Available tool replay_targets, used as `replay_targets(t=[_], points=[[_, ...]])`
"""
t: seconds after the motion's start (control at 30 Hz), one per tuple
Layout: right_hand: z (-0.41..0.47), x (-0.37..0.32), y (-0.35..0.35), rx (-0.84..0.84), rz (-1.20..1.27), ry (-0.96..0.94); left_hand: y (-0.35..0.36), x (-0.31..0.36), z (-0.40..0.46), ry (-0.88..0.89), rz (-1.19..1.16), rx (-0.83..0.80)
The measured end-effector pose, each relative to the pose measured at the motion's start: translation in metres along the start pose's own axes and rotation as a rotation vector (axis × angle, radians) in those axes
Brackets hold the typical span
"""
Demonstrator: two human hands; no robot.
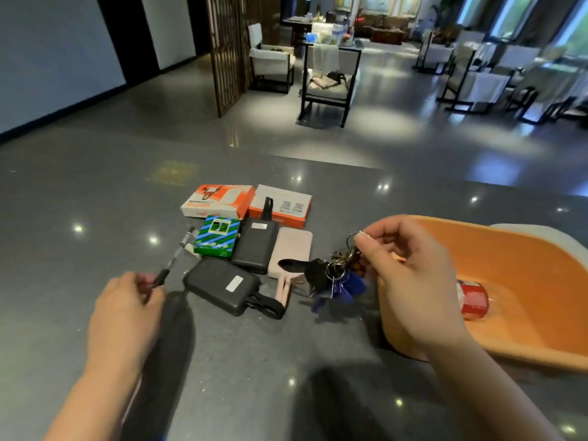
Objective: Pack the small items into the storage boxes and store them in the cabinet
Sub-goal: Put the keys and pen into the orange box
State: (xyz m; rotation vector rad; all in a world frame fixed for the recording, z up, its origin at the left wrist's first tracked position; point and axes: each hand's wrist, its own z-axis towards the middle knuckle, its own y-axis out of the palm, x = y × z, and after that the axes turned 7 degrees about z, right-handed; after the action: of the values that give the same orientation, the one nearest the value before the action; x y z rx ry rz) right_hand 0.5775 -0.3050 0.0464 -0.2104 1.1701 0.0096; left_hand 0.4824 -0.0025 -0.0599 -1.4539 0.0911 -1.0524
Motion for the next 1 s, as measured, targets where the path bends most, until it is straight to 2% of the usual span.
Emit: replay_targets(t=[0.1,0.27,0.37,0.5,0.67,0.8,0.93,1.0], points=[[0.017,-0.017,-0.042,0.113,0.028,-0.068,-0.005,0.053,0.003,0.114,-0.154,-0.008],[0.038,-0.029,-0.130,0.254,-0.116,-0.108,0.007,0.176,-0.029,0.386,-0.372,-0.039],[0.038,-0.018,-0.179,0.276,-0.261,-0.071,0.026,0.244,-0.065,0.562,-0.432,-0.143],[0.032,0.014,-0.235,0.316,-0.392,0.064,0.060,0.307,-0.112,0.631,-0.466,-0.315],[0.043,0.063,-0.270,0.380,-0.480,0.188,0.095,0.345,-0.143,0.696,-0.342,-0.466],[0.059,0.102,-0.270,0.303,-0.686,0.250,0.108,0.363,-0.148,0.709,-0.254,-0.583],[0.075,0.126,-0.262,0.229,-0.711,0.329,0.117,0.366,-0.150,0.732,-0.188,-0.774],[0.082,0.130,-0.259,0.118,-0.732,0.390,0.122,0.363,-0.150,0.735,-0.142,-0.799]])
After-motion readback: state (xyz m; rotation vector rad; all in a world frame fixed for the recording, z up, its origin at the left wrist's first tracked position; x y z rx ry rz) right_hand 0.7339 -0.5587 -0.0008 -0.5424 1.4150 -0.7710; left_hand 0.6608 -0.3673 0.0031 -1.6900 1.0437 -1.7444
